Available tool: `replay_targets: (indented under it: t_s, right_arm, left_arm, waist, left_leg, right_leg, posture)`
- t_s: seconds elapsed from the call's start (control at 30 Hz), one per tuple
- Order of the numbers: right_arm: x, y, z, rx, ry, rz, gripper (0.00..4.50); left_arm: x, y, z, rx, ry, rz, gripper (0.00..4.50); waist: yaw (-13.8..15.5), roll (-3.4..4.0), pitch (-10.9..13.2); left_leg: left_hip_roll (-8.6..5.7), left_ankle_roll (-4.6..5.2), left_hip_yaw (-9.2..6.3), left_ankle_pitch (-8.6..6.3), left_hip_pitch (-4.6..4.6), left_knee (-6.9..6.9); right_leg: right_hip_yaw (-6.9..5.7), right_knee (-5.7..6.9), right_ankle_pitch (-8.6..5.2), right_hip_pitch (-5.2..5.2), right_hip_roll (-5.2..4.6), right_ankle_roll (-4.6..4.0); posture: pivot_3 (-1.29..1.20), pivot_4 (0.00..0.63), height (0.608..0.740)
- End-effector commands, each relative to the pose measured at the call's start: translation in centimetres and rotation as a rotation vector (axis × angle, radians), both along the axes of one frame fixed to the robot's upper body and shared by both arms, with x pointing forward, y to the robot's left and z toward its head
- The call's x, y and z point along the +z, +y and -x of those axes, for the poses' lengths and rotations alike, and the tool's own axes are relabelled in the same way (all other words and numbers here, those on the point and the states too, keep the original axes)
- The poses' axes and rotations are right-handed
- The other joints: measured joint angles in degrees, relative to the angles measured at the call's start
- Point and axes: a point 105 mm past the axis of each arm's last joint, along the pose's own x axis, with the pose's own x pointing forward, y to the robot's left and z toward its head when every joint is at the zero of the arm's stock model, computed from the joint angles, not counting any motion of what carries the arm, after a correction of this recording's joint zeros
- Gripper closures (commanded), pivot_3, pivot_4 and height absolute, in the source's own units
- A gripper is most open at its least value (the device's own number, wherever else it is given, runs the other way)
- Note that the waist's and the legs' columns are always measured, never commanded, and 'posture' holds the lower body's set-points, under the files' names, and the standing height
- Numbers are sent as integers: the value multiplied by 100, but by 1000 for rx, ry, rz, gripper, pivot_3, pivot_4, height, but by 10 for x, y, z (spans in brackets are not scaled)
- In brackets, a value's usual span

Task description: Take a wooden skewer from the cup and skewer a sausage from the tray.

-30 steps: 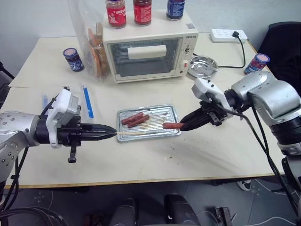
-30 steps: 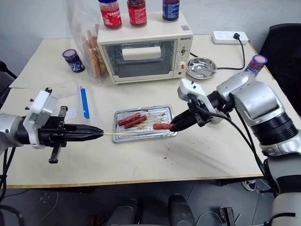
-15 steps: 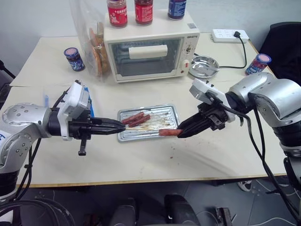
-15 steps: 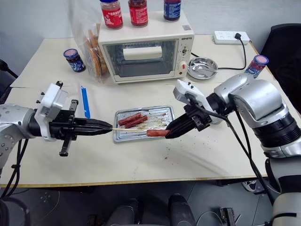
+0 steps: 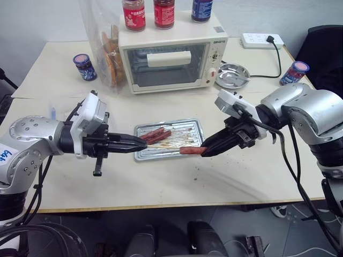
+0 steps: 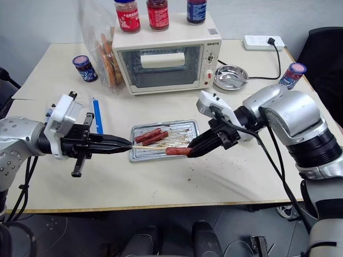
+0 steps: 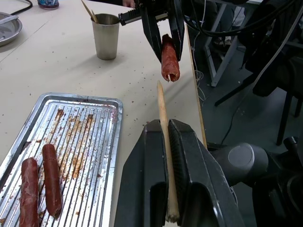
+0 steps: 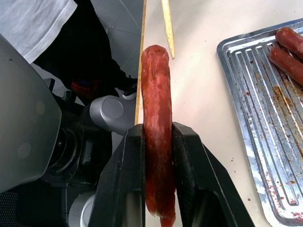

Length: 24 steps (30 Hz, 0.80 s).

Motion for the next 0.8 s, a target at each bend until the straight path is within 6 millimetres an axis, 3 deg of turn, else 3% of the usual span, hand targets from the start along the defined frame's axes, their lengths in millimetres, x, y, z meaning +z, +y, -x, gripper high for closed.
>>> replay_targets:
  t_s: [0.03, 0.5, 0.8]
  right_arm:
    - [11, 0, 1, 6, -29, -39, 3708]
    - [12, 4, -3, -9, -22, -60, 3708]
    - [4, -6, -12, -53, -31, -39, 3708]
  left_arm:
    - [7, -1, 2, -11, -38, 2, 4500]
    - [3, -3, 2, -3, -36, 10, 4500]
    - [12, 7, -2, 25, -55, -1, 4500]
  waist:
    - [1, 0, 0]
    - [2, 0, 0]
    - [0, 0, 0]
  left_leg:
    - [0, 0, 0, 0, 0, 0]
    - [-1, 0, 0, 0, 0, 3]
    - [-1, 0, 0, 0, 0, 2]
  right_leg:
    - [0, 0, 0, 0, 0, 0]
    - [0, 3, 0, -1, 0, 0]
    - [0, 4, 0, -1, 0, 0]
  posture:
    - [0, 150, 740]
    - [0, 150, 740]
    - [0, 150, 740]
